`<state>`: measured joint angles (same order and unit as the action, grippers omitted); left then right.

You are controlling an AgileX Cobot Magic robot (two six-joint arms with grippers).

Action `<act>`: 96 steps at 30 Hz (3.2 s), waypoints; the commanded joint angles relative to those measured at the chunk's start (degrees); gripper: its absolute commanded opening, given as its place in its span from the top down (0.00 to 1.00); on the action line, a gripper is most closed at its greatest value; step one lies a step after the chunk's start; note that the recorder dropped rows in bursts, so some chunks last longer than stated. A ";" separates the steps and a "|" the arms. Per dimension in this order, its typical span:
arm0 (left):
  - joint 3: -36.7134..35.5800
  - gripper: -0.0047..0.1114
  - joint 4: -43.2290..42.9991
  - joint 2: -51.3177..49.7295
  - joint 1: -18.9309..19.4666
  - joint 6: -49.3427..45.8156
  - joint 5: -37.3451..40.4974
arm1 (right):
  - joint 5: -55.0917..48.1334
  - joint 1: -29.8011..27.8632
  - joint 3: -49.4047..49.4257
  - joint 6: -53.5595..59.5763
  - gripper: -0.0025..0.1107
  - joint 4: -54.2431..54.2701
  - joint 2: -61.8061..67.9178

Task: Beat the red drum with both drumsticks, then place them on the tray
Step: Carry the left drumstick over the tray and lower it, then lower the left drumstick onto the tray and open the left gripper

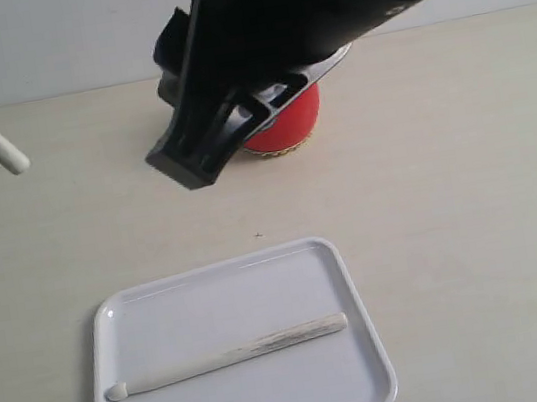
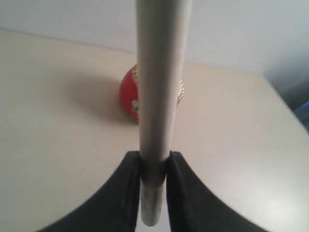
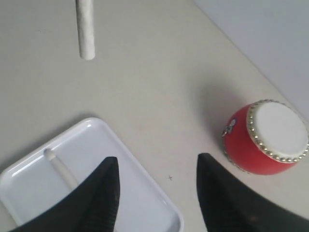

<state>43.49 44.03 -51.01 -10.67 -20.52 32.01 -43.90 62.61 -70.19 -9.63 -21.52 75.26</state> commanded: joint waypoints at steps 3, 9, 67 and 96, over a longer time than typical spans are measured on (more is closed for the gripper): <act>9.62 0.96 -28.50 -7.94 -6.04 17.23 9.90 | -2.03 0.05 -0.43 -1.04 0.56 -1.15 -0.58; 16.20 0.96 -51.26 -14.83 -19.69 36.87 19.61 | -2.71 0.05 0.23 -1.04 0.56 -1.05 -0.45; 3.51 0.96 52.01 -49.38 -63.06 63.16 -71.49 | -16.22 0.05 8.09 -3.95 0.60 -4.94 -11.33; 3.07 0.96 55.91 -51.66 -63.15 61.26 -68.87 | -15.99 0.05 8.09 -3.58 0.60 -5.52 -11.33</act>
<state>46.62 98.43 -102.85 -73.62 41.67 -38.07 -60.13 62.61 -62.25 -13.56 -26.32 64.20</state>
